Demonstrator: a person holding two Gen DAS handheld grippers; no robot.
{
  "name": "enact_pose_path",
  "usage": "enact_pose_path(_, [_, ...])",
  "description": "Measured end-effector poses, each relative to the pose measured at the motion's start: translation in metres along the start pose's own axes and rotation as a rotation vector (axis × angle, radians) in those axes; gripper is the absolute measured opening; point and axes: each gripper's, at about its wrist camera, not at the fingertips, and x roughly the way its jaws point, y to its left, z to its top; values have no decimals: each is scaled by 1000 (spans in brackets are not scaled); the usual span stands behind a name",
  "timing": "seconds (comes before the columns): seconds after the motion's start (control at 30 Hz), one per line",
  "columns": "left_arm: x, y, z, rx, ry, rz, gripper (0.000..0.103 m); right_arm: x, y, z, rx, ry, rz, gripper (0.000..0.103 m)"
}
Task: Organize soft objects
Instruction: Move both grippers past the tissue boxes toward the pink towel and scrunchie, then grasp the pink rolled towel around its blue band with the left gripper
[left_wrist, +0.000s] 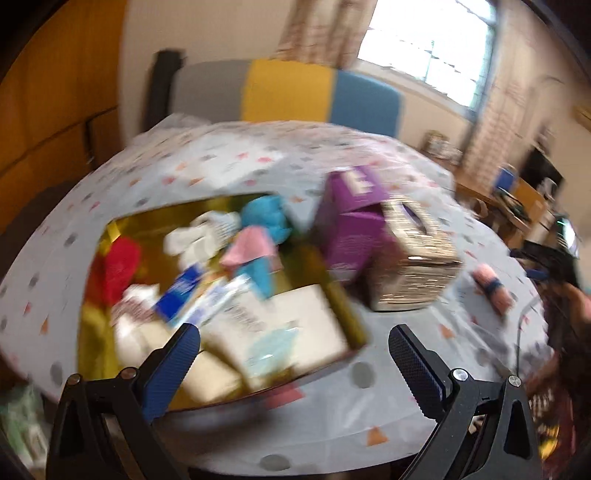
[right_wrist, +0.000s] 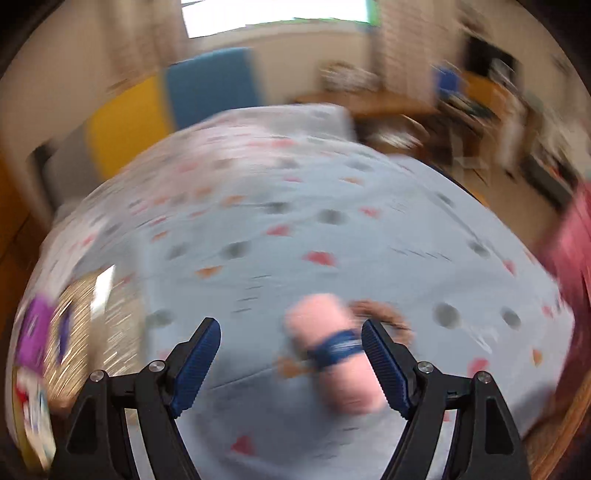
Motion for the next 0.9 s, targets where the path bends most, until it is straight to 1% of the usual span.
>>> enact_pose_path(0.07, [1, -17, 4, 49, -4, -49, 103, 12, -28, 6, 105, 8, -45, 80])
enact_pose_path(0.13, [2, -37, 8, 96, -12, -88, 103, 18, -48, 6, 181, 3, -69, 80])
enact_pose_path(0.17, [5, -47, 10, 114, -6, -112, 103, 20, -57, 6, 227, 17, -75, 80])
enact_pose_path(0.23, [14, -66, 14, 144, 28, -166, 103, 19, -71, 5, 305, 21, -32, 80])
enact_pose_path(0.3, [24, -84, 17, 177, 64, -210, 103, 19, -77, 3, 335, 20, -31, 80])
enact_pose_path(0.37, [35, -112, 20, 249, 112, -258, 103, 16, -84, 2, 371, 10, -5, 80])
enact_pose_path(0.47, [45, -156, 27, 353, 145, -279, 103, 14, -89, 3, 403, -8, 13, 80])
enact_pose_path(0.57, [57, -193, 39, 385, 159, -316, 103, 9, -95, 1, 440, -23, 40, 80])
enact_pose_path(0.7, [78, -235, 53, 417, 175, -333, 103, 6, -104, -1, 484, -30, 64, 80])
enact_pose_path(0.8, [103, -266, 62, 410, 236, -348, 102, 6, -111, -2, 521, -34, 79, 80])
enact_pose_path(0.83, [112, -273, 63, 409, 252, -355, 101, 6, -113, -3, 531, -32, 87, 80])
enact_pose_path(0.87, [122, -282, 65, 409, 267, -354, 96, 7, -115, -3, 536, -29, 94, 80])
enact_pose_path(0.9, [133, -289, 66, 407, 283, -351, 94, 7, -116, -4, 541, -28, 102, 80])
